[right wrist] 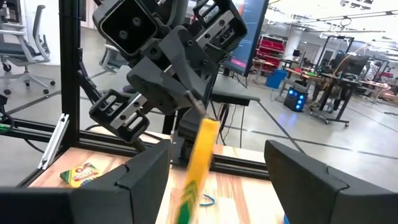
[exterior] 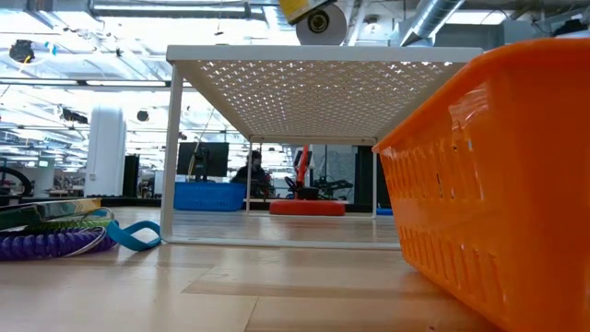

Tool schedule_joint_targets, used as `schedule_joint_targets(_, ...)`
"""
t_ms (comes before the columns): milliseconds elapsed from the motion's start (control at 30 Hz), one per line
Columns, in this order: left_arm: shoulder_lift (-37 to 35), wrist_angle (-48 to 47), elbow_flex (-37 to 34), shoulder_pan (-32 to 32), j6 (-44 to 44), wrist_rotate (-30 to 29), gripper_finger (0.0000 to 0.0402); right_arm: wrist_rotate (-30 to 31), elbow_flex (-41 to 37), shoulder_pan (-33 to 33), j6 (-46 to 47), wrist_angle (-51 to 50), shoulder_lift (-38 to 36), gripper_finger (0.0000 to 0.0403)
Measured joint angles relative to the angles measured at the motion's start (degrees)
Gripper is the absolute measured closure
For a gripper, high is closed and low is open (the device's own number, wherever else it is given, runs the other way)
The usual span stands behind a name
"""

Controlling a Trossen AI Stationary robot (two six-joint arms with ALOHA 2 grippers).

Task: Pick & Place Office Desk Supplies
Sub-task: Put the yellow crayon box into the green bin

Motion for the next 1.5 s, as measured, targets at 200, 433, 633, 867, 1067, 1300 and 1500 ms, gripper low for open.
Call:
schedule_joint_targets(200,2.1,2.8,0.0,0.8,0.6,1.2,0.0401,0.0,0.0,-0.8,0.6,0.4,1.1,0.0146)
schedule_joint_targets(433,4.4,5.3,0.0,1.7,1.6,1.9,0.0401,0.0,0.2,-1.4,1.1,1.3,3.4,0.0146)
schedule_joint_targets(633,4.5,5.4,0.0,1.7,1.6,2.1,0.0401,-0.2,2.1,-2.0,1.5,-0.2,5.0,0.0146)
schedule_joint_targets(867,4.4,5.4,0.0,1.7,1.6,2.1,0.0401,-0.1,5.7,-2.0,0.9,-3.9,7.5,0.0148)
schedule_joint_targets(1067,4.4,5.4,0.0,1.1,1.6,2.1,0.0401,0.2,8.1,-2.1,0.9,-8.2,9.9,0.0175)
schedule_joint_targets(1300,4.4,5.3,0.0,0.8,1.6,2.1,0.0401,0.4,8.9,-2.3,0.9,-10.2,10.3,0.0246)
schedule_joint_targets(1500,4.3,5.3,0.0,0.8,1.5,2.1,0.0402,0.5,8.9,-2.2,0.4,-11.8,10.0,0.0313)
